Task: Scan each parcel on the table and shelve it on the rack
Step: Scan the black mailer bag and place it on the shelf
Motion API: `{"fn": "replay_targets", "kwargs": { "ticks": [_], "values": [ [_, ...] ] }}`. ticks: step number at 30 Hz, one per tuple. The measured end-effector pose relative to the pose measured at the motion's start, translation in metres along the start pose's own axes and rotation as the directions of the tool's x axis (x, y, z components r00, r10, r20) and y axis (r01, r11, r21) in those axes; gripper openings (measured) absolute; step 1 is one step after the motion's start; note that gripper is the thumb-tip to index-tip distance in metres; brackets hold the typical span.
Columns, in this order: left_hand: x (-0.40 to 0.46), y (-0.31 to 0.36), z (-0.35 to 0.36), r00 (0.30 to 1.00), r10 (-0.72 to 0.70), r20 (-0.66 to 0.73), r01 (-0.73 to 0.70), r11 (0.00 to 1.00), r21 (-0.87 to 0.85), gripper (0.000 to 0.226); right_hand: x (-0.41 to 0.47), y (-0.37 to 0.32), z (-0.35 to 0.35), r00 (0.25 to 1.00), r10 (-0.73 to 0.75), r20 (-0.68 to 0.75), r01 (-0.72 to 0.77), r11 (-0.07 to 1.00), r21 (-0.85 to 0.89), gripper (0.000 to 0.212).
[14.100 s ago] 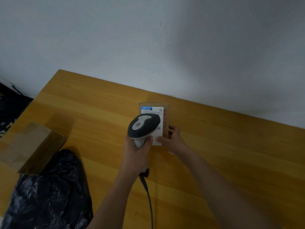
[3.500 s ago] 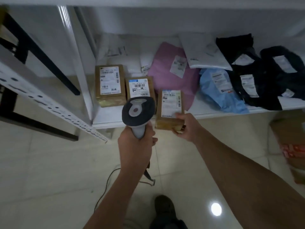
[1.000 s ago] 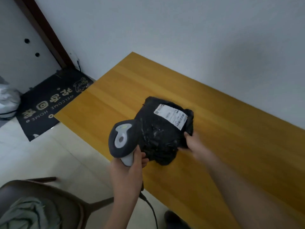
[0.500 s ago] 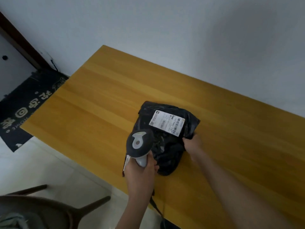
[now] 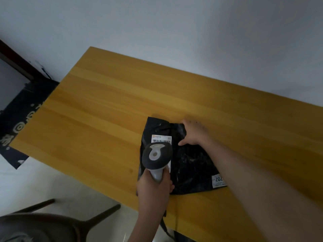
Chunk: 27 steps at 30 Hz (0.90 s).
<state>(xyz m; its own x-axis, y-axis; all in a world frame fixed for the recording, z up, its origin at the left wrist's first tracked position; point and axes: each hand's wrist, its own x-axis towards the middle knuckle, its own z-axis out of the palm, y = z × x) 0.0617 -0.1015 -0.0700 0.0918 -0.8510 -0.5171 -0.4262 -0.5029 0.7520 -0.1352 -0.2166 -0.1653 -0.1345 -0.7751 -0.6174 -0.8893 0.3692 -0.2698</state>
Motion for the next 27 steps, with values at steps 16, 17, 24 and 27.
{"fn": "replay_targets", "kwargs": {
  "ticks": [16,17,24,27],
  "values": [
    [-0.014,-0.011,0.008,0.996,0.093,-0.009,-0.089,0.97,0.228,0.035,-0.018,0.007,0.021,0.988,-0.02,-0.155,0.041,0.991,0.13,0.041],
    [-0.016,-0.011,0.007,0.995,0.101,-0.006,-0.097,0.969,0.227,0.036,-0.02,0.006,0.022,0.987,-0.022,-0.159,0.044,0.99,0.136,0.032],
    [-0.04,-0.015,0.007,0.982,0.186,-0.015,-0.18,0.968,0.176,0.028,-0.051,0.013,0.03,0.974,-0.029,-0.224,0.093,0.955,0.282,0.03],
    [-0.067,-0.019,0.007,0.974,0.225,-0.017,-0.223,0.97,0.094,0.027,-0.085,0.022,0.038,0.97,-0.058,-0.238,0.143,0.922,0.359,0.019]
  ]
}}
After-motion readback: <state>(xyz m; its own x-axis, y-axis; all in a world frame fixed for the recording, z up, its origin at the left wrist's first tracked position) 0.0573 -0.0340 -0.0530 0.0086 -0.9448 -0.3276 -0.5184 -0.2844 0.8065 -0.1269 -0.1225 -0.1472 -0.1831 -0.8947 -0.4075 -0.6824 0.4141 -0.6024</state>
